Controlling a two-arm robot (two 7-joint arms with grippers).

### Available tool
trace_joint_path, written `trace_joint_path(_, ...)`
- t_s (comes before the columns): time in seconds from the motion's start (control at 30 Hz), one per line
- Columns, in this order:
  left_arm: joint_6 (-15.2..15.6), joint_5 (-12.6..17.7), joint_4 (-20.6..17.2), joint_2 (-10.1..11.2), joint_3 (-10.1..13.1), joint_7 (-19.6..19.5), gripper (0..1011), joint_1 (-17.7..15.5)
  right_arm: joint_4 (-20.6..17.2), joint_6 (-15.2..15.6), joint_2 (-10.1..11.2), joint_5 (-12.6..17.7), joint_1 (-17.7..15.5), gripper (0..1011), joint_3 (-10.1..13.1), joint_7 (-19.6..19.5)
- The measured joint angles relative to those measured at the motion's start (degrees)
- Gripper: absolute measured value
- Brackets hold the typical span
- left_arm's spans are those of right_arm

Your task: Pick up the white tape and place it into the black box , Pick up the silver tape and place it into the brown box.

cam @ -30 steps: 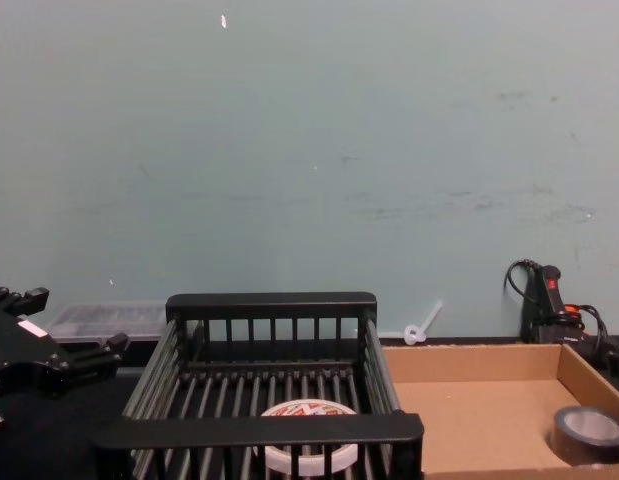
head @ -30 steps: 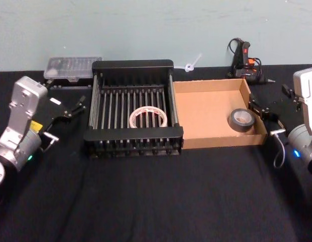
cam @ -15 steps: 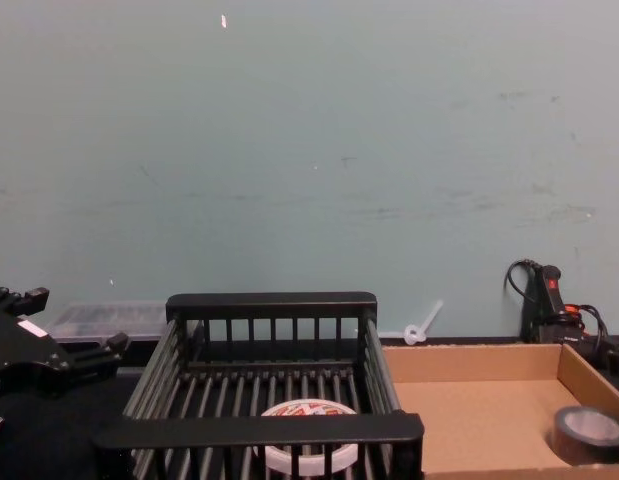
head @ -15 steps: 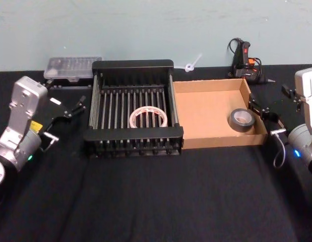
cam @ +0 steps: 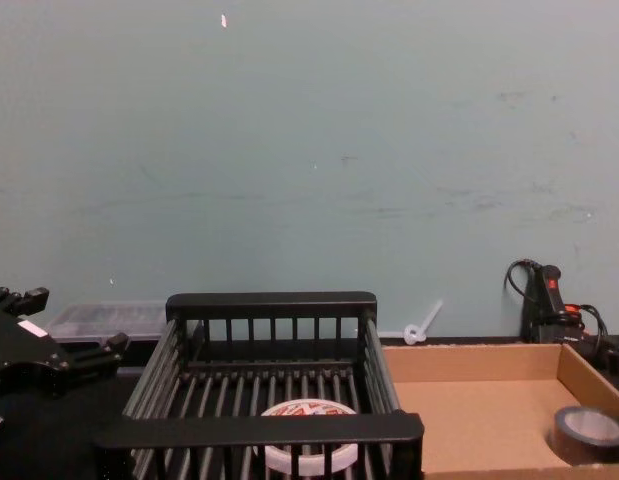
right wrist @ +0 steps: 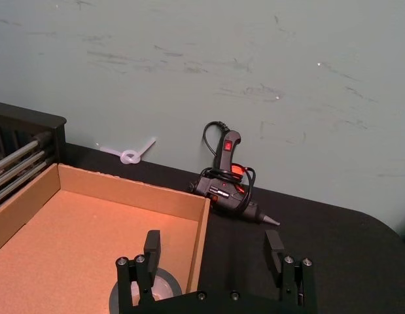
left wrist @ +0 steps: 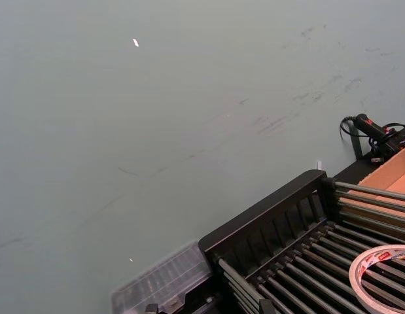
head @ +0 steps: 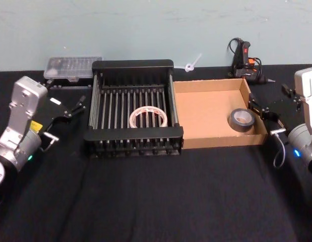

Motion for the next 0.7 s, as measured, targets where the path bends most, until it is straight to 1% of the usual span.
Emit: trace_joint_path(0.7,0.0,0.0,0.0,0.0,0.0,0.0,1001,0.0,0.0,0.0,0.0,-0.1,0.0,1002,-0.1,-0.1)
